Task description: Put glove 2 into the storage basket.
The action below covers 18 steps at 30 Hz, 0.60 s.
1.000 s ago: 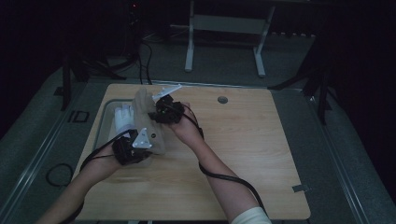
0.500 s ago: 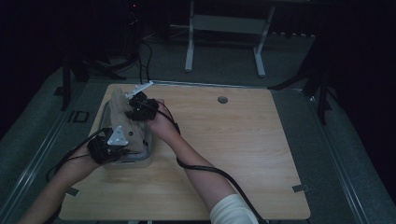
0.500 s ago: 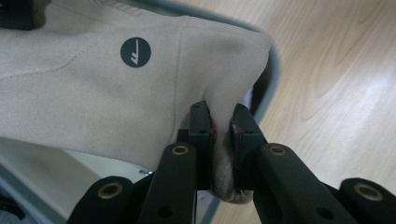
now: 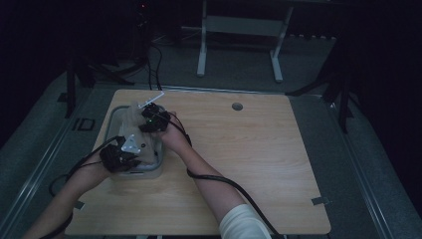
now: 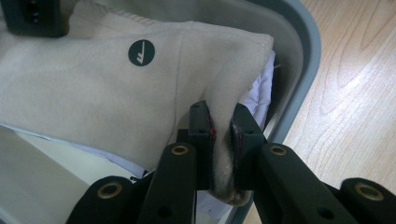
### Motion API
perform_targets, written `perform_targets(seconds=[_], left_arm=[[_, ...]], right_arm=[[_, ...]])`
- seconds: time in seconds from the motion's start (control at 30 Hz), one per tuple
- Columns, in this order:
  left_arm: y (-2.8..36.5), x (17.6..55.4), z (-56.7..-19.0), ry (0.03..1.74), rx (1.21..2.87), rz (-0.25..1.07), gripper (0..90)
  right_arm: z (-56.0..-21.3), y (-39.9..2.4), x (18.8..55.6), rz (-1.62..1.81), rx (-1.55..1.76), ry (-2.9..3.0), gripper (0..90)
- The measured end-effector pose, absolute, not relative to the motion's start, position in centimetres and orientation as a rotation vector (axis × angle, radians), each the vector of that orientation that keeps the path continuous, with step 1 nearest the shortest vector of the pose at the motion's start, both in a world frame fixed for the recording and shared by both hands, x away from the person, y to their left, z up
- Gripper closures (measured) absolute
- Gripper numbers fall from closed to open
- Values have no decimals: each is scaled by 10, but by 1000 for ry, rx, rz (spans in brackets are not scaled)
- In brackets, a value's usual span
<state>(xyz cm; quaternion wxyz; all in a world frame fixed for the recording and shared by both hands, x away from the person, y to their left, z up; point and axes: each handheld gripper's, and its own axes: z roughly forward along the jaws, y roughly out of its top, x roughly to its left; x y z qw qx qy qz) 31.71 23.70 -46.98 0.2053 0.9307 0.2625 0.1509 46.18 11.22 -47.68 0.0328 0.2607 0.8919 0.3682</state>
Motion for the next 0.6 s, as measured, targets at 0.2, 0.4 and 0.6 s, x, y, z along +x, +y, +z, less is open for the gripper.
perform_targets(seconds=[0.2,0.4,0.6], left_arm=[[238,320,-475,760,2578,408,814],[241,321,-477,771,2550,379,765],[247,320,-467,836,2472,379,525]], right_arm=[[-484,111,465,1120,821,2746,724],[-481,106,468,1110,836,2739,492],[-466,93,464,1139,803,2735,301]])
